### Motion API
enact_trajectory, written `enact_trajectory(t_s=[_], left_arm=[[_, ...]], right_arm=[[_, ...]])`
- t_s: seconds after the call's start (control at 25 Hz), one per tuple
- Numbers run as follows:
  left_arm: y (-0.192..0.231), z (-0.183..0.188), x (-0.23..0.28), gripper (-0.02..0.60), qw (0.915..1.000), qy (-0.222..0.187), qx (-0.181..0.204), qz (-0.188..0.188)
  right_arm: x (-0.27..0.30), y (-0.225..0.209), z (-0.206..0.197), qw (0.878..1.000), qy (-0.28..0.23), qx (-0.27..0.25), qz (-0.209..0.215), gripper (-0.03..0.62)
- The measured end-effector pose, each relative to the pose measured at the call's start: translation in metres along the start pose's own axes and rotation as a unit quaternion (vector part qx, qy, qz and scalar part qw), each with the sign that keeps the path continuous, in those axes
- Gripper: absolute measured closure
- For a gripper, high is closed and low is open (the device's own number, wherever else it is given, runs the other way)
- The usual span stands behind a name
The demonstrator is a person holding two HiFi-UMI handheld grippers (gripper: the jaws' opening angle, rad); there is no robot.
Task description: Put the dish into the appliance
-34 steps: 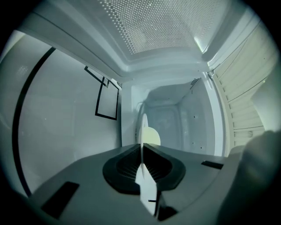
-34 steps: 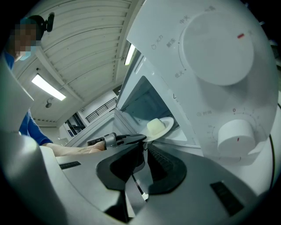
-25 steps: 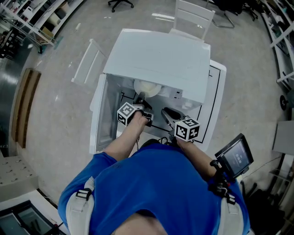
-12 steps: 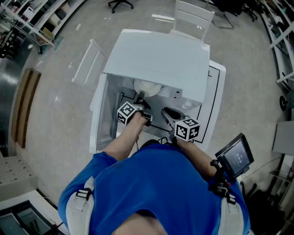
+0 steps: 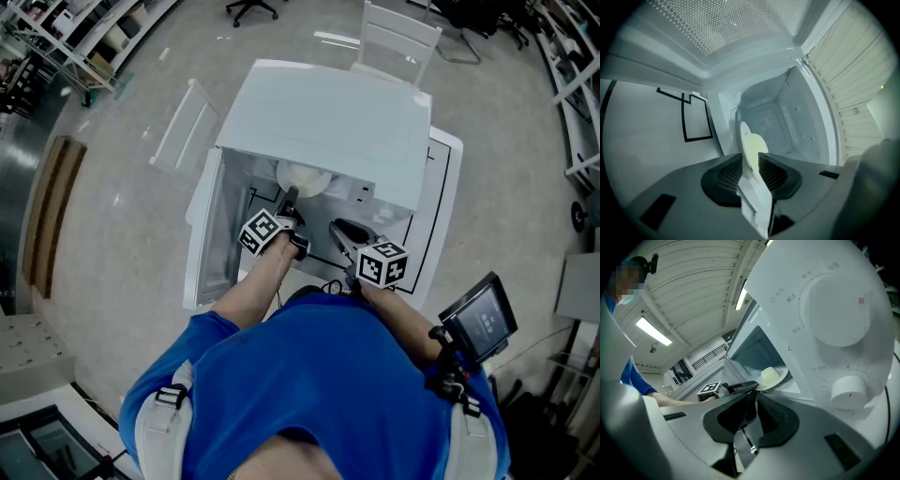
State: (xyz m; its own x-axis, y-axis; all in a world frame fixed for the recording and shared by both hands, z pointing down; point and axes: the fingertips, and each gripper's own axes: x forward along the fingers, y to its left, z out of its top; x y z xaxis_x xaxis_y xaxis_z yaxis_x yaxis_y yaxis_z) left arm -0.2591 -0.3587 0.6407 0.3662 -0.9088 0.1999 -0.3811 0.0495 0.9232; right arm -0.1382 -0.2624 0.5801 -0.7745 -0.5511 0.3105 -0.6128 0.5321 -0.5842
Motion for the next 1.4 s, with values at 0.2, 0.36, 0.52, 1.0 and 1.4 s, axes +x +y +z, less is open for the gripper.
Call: enact_trajectory(t_s=[0.2,0.36,0.52,1.0,1.4], left_arm=[[0.000,0.000,-0.005,0.491,0.9995,0.005,0.032,0.004],[0.004,-0.001,-0.013,0.491,0.9985,0.006,0.053,0.014],[0.005,-0.002,-0.021,0.491,0.9942,0.016,0.102,0.031],[-0.007,-0.014,-0.015,0.575,0.9660,0.074,0.245,0.036],[0.000,-0.017,-0.002,0.575,0.9603,0.089,0.260,0.046]], right_arm=[[0.000,0.000,-0.001,1.000,0.000,-0.001,0.001,0.554],[0.000,0.000,-0.001,1.000,-0.001,-0.005,0.000,0.554],[0.000,0.000,-0.001,1.000,-0.001,-0.007,-0.004,0.554],[-0.001,-0.001,-0.002,1.000,-0.004,-0.008,-0.008,0.554],[-0.003,-0.008,-0.002,1.000,-0.007,-0.010,-0.014,0.554]])
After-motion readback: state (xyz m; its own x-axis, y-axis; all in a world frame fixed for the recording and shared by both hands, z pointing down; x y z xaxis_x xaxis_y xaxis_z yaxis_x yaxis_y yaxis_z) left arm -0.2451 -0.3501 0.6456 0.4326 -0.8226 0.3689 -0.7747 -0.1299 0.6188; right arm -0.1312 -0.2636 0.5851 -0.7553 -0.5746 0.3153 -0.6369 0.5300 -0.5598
